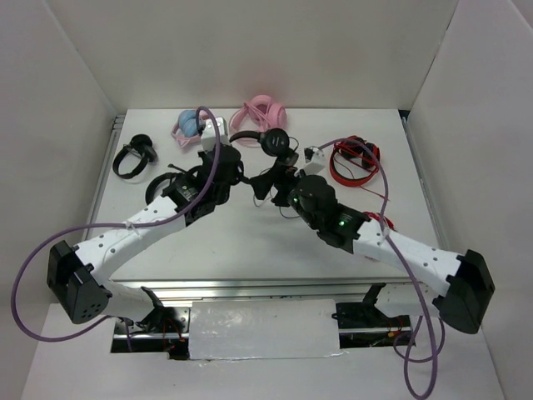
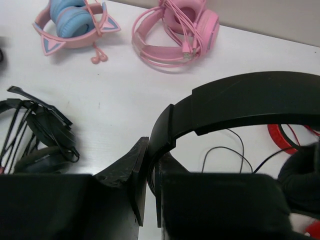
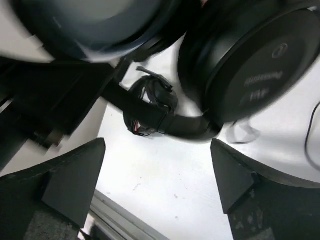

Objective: Wrap the headphones

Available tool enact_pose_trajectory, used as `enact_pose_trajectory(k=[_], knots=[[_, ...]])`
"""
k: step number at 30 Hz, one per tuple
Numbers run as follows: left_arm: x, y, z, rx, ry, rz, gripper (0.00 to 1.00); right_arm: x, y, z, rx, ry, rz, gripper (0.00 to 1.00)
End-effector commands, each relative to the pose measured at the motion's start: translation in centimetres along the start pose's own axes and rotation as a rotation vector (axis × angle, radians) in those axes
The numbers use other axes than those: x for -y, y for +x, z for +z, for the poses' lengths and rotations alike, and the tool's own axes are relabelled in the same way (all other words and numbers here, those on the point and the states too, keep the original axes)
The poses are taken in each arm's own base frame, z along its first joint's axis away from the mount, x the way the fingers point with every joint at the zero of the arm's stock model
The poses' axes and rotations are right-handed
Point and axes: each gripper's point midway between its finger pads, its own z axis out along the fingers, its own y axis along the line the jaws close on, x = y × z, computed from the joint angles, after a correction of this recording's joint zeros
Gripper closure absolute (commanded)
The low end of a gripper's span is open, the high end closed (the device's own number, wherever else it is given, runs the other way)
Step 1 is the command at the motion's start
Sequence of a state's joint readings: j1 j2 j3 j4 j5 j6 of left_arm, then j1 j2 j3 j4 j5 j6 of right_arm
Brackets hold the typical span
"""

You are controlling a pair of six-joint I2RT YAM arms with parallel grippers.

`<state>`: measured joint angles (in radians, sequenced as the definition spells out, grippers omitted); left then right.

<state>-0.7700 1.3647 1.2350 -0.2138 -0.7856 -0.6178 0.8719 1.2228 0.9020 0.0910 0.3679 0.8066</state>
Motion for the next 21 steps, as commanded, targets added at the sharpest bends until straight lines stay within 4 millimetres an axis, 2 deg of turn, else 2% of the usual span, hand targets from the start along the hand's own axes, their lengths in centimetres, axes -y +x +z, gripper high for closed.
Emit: enact_pose_trajectory(k=[1, 2, 4, 7, 8, 10, 14, 16, 17, 18, 19, 20, 21], knots=[[-0.2, -4.5, 0.3, 0.066, 0.036, -0.029, 1.00, -1.7, -3.3, -2.8, 0.094, -0.110, -0.164, 0.04], [0.1, -4.8, 0.2, 0.069, 0.056, -0.024, 1.00, -0.7, -3.6, -3.3, 0.113, -0.083, -0.187, 0.04], [-0.1, -5.9, 0.0, 0.096, 0.062, -0.012, 1.00, -0.9, -5.0, -4.8, 0.168, -0.121, -0.210, 0.04], [-0.7, -7.0, -0.2, 0.103, 0.047, -0.002, 1.00, 1.1, -5.9, -6.3, 0.232, -0.090, -0.236, 0.00], [-0.7, -7.7, -0.3, 0.108, 0.049, -0.006, 1.00, 2.2, -5.7, -6.4, 0.229, -0.074, -0.252, 0.00], [-1.4, -8.8, -0.5, 0.117, 0.035, -0.020, 1.00, 2.8, -5.9, -7.0, 0.229, -0.084, -0.300, 0.00], [-2.5, -10.8, -0.7, 0.165, 0.036, -0.088, 1.00, 7.0, -5.3, -5.7, 0.230, 0.014, -0.374, 0.00], [-2.7, -12.7, -1.3, 0.197, 0.080, -0.119, 1.00, 8.3, -4.0, -4.5, 0.167, 0.040, -0.393, 0.00], [-2.7, -13.4, -1.6, 0.206, 0.097, -0.124, 1.00, 8.6, -4.0, -4.0, 0.150, 0.040, -0.392, 0.00], [-2.7, -14.1, -1.9, 0.215, 0.111, -0.128, 1.00, 9.1, -3.2, -3.0, 0.110, 0.042, -0.395, 0.00], [-2.8, -15.6, -2.4, 0.240, 0.133, -0.139, 1.00, 8.0, -3.0, -2.4, 0.103, -0.014, -0.370, 0.00], [-2.9, -16.3, -2.6, 0.250, 0.134, -0.152, 1.00, 7.7, -3.1, -1.8, 0.106, -0.030, -0.362, 0.00], [-3.4, -17.1, -2.9, 0.265, 0.124, -0.169, 1.00, 8.0, -3.0, -0.3, 0.108, -0.028, -0.357, 0.00]])
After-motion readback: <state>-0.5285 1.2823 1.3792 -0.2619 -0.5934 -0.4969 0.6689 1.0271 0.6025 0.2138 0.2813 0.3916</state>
